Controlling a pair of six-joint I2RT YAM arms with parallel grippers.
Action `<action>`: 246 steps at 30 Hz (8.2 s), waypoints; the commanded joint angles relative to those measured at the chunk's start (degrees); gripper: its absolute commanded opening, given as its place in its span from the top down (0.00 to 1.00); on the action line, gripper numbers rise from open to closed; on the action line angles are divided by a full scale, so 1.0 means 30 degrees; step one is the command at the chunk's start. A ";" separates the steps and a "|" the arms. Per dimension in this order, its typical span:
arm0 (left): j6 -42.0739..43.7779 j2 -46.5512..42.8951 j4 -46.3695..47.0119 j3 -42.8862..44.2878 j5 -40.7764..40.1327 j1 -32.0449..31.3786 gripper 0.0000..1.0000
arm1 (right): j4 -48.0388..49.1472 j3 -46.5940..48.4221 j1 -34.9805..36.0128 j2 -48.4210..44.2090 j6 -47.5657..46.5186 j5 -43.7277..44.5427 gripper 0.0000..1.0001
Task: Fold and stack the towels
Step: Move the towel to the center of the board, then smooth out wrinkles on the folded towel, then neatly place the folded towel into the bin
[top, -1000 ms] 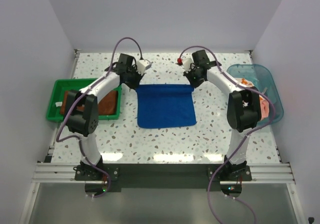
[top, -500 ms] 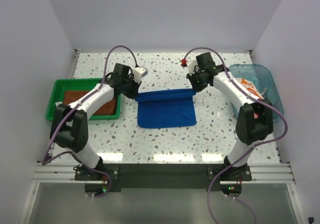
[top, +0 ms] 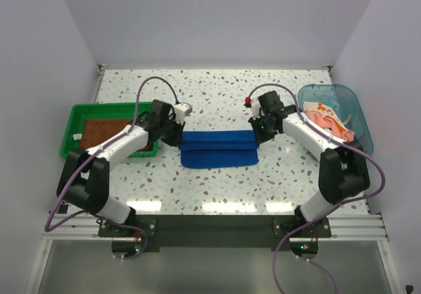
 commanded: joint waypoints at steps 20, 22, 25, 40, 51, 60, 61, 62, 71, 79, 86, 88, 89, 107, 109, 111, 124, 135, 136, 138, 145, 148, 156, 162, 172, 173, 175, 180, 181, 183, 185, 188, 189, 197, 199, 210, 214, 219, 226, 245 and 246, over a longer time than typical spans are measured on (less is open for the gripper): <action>-0.2160 -0.1438 0.2016 -0.2711 -0.0564 -0.0818 1.00 | 0.2162 -0.2032 -0.0121 -0.1173 0.2199 0.1092 1.00; -0.2190 -0.1586 0.1783 -0.2478 -0.0914 -0.0818 1.00 | 0.2104 -0.1828 -0.0121 -0.1407 0.2228 0.1150 1.00; -0.2190 -0.1850 0.1314 -0.2126 -0.1325 -0.0818 1.00 | 0.1869 -0.1593 -0.0121 -0.1671 0.2258 0.1180 1.00; -0.3184 -0.1588 0.1722 -0.3530 -0.0886 -0.1111 1.00 | 0.2483 -0.3173 -0.0092 -0.1760 0.3136 0.1356 1.00; -0.4298 -0.2025 0.1696 -0.4263 -0.0827 -0.1462 0.70 | 0.2572 -0.4021 0.0054 -0.1817 0.3752 0.0742 0.94; -0.7870 -0.7411 0.1400 -0.6459 -0.0183 -0.1960 0.27 | 0.1665 -0.6452 0.1108 -0.6500 0.5946 -0.0959 0.55; -0.8454 -0.8519 0.1371 -0.6780 -0.0241 -0.1960 0.26 | 0.1403 -0.6542 0.1196 -0.6970 0.6152 -0.1046 0.53; -0.8663 -0.8965 0.1429 -0.6841 -0.0387 -0.1989 0.26 | 0.1342 -0.6630 0.1255 -0.7757 0.6328 -0.1017 0.50; -1.0539 -0.6953 0.3185 -0.3799 -0.0124 -0.2107 0.42 | 0.3361 -0.4699 0.1256 -0.6801 0.8583 0.0504 0.53; -1.0832 -0.2761 0.4768 -0.3646 0.0285 -0.3013 0.50 | 0.6026 -0.4871 0.1256 -0.4369 1.0869 0.0830 0.54; -1.1447 -0.1850 0.5969 -0.6458 0.0288 -0.3220 0.56 | 0.8371 -0.8268 0.1256 -0.3810 1.2481 0.0067 0.57; -1.1711 -0.2026 0.6087 -0.7279 0.0111 -0.3220 0.60 | 0.8782 -0.9352 0.1227 -0.3839 1.2746 0.0095 0.57; -1.1770 -0.2055 0.6146 -0.7485 0.0110 -0.3249 0.61 | 0.8899 -0.9994 0.1227 -0.3956 1.2804 0.0154 0.57; -1.2503 -0.6390 0.2137 -0.5937 -0.2642 -0.3221 0.61 | 0.5620 -0.9770 0.1256 -0.7853 1.1633 0.1649 0.54; -1.2532 -0.6392 0.1987 -0.4941 -0.2557 -0.3220 0.60 | 0.5561 -0.9387 0.1256 -0.7795 1.1545 0.1474 0.54; -1.2590 -0.5868 0.2540 -0.4442 -0.2206 -0.3221 0.60 | 0.5706 -0.9005 0.1256 -0.7474 1.1574 0.1473 0.57; -1.3293 -0.1178 0.5179 -0.5638 -0.1501 -0.3513 0.74 | 0.6763 -1.0936 0.0760 -0.5305 1.2628 0.1883 0.78; -1.3060 -0.3900 0.2459 -0.3771 -0.3227 -0.3484 0.52 | 0.3865 -0.7749 0.1282 -0.6505 0.9848 0.3054 0.66; -1.2943 -0.4075 0.1672 -0.3302 -0.3897 -0.3513 0.47 | 0.3658 -0.6787 0.1662 -0.6535 0.9585 0.3287 0.64; -1.2562 -0.4544 0.0965 -0.2100 -0.4778 -0.3252 0.29 | 0.3190 -0.5874 0.3038 -0.6302 0.9115 0.3552 0.58; -1.0425 -0.6126 -0.1231 -0.0516 -0.5251 0.1462 0.00 | 0.2982 -0.1279 0.7842 -0.2469 0.8089 0.3876 0.33; -0.9517 -0.6508 -0.2403 0.0305 -0.6595 0.2665 0.00 | 0.3099 0.0625 0.9894 0.0021 0.7621 0.4167 0.32; -0.8607 -0.7651 -0.3580 0.0600 -0.8620 0.4280 0.00 | 0.2281 0.4938 1.2827 0.5414 0.6595 0.4608 0.38; -0.8284 -0.7681 -0.3990 0.0453 -0.9030 0.4309 0.00 | 0.1256 0.7137 1.3677 0.8140 0.6155 0.5691 0.39; -0.8576 -0.7622 -0.4225 0.0191 -0.9119 0.4309 0.00 | 0.0084 0.7783 1.4585 1.0865 0.5686 0.7038 0.51; -0.8606 -0.7622 -0.4225 0.0160 -0.9148 0.4309 0.00 | -0.0324 0.7870 1.4586 1.1099 0.5657 0.7097 0.53; -0.8606 -0.7593 -0.4342 0.0044 -0.9206 0.4309 0.00 | -0.0678 0.7930 1.4615 1.1744 0.5569 0.7448 0.59; -0.8665 -0.7651 -0.4488 -0.0249 -0.9120 0.4309 0.00 | -0.0361 0.7027 1.4615 1.1544 0.5422 0.8005 1.00; -0.8752 -0.7680 -0.4488 -0.0366 -0.8713 0.4309 0.00 | 0.0454 0.6702 1.4499 1.0642 0.5364 0.7861 1.00; -0.8956 -0.7622 -0.4401 -0.0513 -0.8096 0.4309 0.00 | 0.1366 0.5797 1.4265 0.9701 0.5421 0.7248 1.00; -0.9454 -0.7534 -0.4342 -0.0718 -0.7159 0.4309 0.00 | 0.2651 0.5150 1.3797 0.8236 0.5597 0.6398 1.00; -1.0332 -0.7388 -0.3758 -0.1216 -0.5228 0.4280 0.00 | 0.4642 0.3685 1.3181 0.6278 0.5919 0.5025 1.00; -1.0567 -0.7330 -0.3263 -0.1362 -0.4613 0.4251 0.00 | 0.5087 0.2986 1.3035 0.5862 0.6123 0.4525 1.00; -1.3525 -0.5632 -0.1414 -0.1949 -0.1736 0.1910 0.00 | 0.9365 -0.0065 1.1336 0.2989 0.8349 0.1973 1.00; -1.4285 -0.5105 -0.0770 -0.2095 -0.1911 0.1033 0.00 | 1.0127 -0.0886 1.0984 0.2403 0.8905 0.1536 1.00; -1.7569 -0.2469 0.2658 -0.3149 -0.0652 -0.0787 0.00 | 1.2855 -0.3170 1.0660 0.1288 1.0313 0.1472 1.00; -1.8477 -0.1355 0.3713 -0.3444 -0.0535 -0.1314 0.00 | 1.4084 -0.3671 1.0660 0.1200 1.0987 0.1532 1.00; -1.8626 0.0488 0.4476 -0.3181 -0.0738 -0.1901 0.00 | 1.4671 -0.4023 1.0631 0.1170 1.1223 0.1473 1.00; -1.8830 0.1986 0.5471 -0.3063 -0.1179 -0.2429 0.12 | 1.5520 -0.4550 1.0514 0.1053 1.1487 0.1298 1.00; -1.6902 0.2778 0.6238 -0.2393 -0.3874 -0.3045 1.00 | 1.5230 -0.4289 1.0543 0.1024 1.0609 0.0274 0.89; -1.6027 0.2778 0.5944 -0.2186 -0.4281 -0.3044 1.00 | 1.4967 -0.4142 1.0543 0.0879 1.0202 0.0069 0.78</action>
